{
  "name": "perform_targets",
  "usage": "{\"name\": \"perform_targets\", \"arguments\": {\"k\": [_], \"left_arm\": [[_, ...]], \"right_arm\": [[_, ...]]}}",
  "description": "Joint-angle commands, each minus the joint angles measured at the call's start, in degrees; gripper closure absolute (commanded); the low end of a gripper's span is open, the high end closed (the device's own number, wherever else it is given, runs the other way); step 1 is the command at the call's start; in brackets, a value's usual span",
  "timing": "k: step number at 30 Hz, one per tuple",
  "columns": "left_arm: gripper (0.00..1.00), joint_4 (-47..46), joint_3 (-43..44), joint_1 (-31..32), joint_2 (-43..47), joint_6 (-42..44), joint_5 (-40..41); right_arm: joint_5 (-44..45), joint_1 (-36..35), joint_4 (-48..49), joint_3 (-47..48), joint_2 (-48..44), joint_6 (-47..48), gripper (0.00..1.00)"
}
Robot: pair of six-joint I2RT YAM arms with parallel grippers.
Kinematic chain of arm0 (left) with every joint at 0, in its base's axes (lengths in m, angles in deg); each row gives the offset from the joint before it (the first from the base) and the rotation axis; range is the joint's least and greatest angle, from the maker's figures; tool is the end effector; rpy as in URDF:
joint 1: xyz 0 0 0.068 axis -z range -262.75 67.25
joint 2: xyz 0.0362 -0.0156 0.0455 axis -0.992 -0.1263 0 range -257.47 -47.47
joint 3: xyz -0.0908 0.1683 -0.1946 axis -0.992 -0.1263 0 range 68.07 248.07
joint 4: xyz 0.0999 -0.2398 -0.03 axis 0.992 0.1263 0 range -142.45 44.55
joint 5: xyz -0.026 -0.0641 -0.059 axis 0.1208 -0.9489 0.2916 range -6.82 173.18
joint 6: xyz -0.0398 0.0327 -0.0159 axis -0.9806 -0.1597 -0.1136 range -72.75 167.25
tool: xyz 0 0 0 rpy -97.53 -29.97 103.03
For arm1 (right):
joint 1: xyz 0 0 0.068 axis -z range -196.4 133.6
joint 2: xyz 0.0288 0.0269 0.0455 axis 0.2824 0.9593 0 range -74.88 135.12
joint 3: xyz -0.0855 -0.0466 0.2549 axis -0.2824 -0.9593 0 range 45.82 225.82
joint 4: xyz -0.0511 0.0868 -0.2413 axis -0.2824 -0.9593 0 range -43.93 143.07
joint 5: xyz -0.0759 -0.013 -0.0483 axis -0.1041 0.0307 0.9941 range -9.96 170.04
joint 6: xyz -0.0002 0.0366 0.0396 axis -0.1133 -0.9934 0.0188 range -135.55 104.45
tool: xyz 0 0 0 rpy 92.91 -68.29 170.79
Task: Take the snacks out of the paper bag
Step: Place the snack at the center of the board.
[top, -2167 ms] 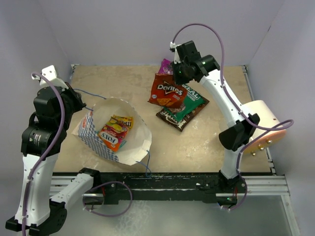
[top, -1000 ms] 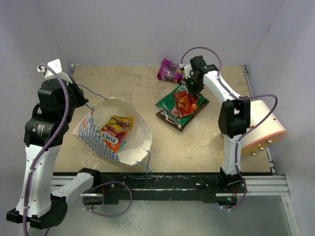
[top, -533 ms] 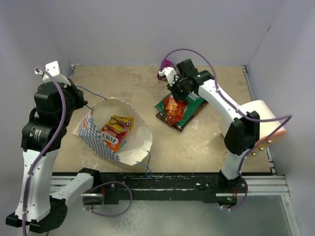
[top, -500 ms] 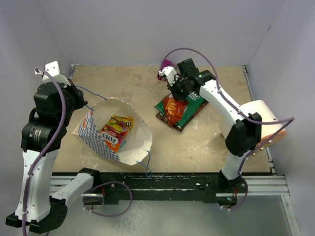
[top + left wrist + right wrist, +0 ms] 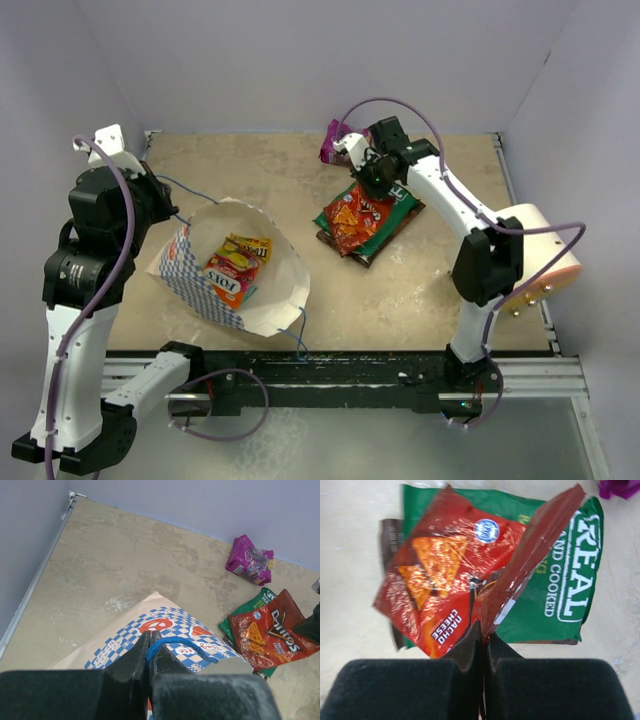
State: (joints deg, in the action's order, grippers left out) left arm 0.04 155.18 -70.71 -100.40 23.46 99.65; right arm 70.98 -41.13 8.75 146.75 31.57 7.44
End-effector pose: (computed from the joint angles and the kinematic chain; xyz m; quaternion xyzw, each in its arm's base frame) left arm 0.1317 -0.0177 0.4775 -0.1656 0.7894 -0.0678 0.5872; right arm 0.3745 0.1786 0.3195 -0.4035 0.8453 0.0794 0.3411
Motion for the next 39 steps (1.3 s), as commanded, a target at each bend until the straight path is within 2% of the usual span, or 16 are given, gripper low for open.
{"name": "perform_targets", "arguments": {"k": [1, 5, 8, 11, 13, 15, 18, 19, 20, 21, 25, 29, 31, 34, 37, 39], "left_arm": [[1.0, -0.69, 1.56, 0.0, -0.62, 1.99, 0.75], [1.0, -0.36, 1.96, 0.01, -1.51, 1.23, 0.15], [1.0, 0.18, 2.39, 0.01, -1.53, 0.56, -0.34], [1.0, 0.71, 2.85, 0.01, -1.07, 0.18, 0.0], [1.0, 0.87, 3.2, 0.01, -0.71, -0.19, 0.04], [1.0, 0.8, 3.49, 0.01, -0.24, -0.7, 0.05], [1.0, 0.33, 3.56, 0.01, 0.33, -1.73, -0.28], [1.0, 0.11, 3.51, 0.01, 0.48, -2.23, -0.37], [1.0, -0.11, 3.24, 0.05, 0.55, -2.92, -0.38], [1.0, -0.41, 2.98, -0.01, 0.63, -3.67, -0.52], [1.0, -2.13, 1.98, 0.01, 0.74, -6.4, -2.08], [1.0, -3.27, 2.97, 0.01, -0.76, -7.77, -1.99], [1.0, -5.17, 3.81, -0.06, -1.69, -5.98, -1.12], [1.0, -12.74, 3.43, 0.01, -1.55, 2.03, -4.49], [1.0, -16.57, 4.07, 0.01, -2.01, 5.37, -4.65], [1.0, -17.92, 4.58, 0.01, -2.68, 8.2, -5.29]], "right_arm": [[2.47, 3.69, 5.81, 1.8, 2.51, 6.07, 1.0], [2.49, 4.83, 11.4, 1.61, 5.32, 9.74, 1.0], [2.92, 7.5, 14.78, 2.23, 7.89, 8.5, 0.98], [9.38, 8.37, 16.43, 3.31, 9.99, 7.28, 0.8], [19.1, 8.38, 15.69, 5.63, 11.36, 3.69, 0.66], [30.55, 8.38, 13.63, 8.47, 11.82, -4.65, 0.51], [35.38, 8.38, 8.61, 10.3, 7.43, -21.51, 0.39], [33.88, 8.2, 8.41, 9.39, 5.16, -24.55, 0.29], [29.72, 8.06, 7.47, 8.3, 2.83, -27.83, 0.13], [25.22, 7.89, 7.06, 6.94, 0.11, -30.41, 0.01], [6.88, 6.17, 13.25, -5.34, -12.77, -36.58, 0.0], [-0.33, 4.36, 19.09, -15.57, -23.98, -38.46, 0.0], [-5.89, 4.19, 20.28, -18.08, -26.77, -38.1, 0.0], [-17.39, 2.35, 21.48, -20.01, -27.43, -34.92, 0.0], [-16.36, -6.07, 18.54, -19.06, -25.5, -28.52, 0.0], [-16.08, -10.48, 20.49, -20.45, -25.27, -27.01, 0.01]]}}
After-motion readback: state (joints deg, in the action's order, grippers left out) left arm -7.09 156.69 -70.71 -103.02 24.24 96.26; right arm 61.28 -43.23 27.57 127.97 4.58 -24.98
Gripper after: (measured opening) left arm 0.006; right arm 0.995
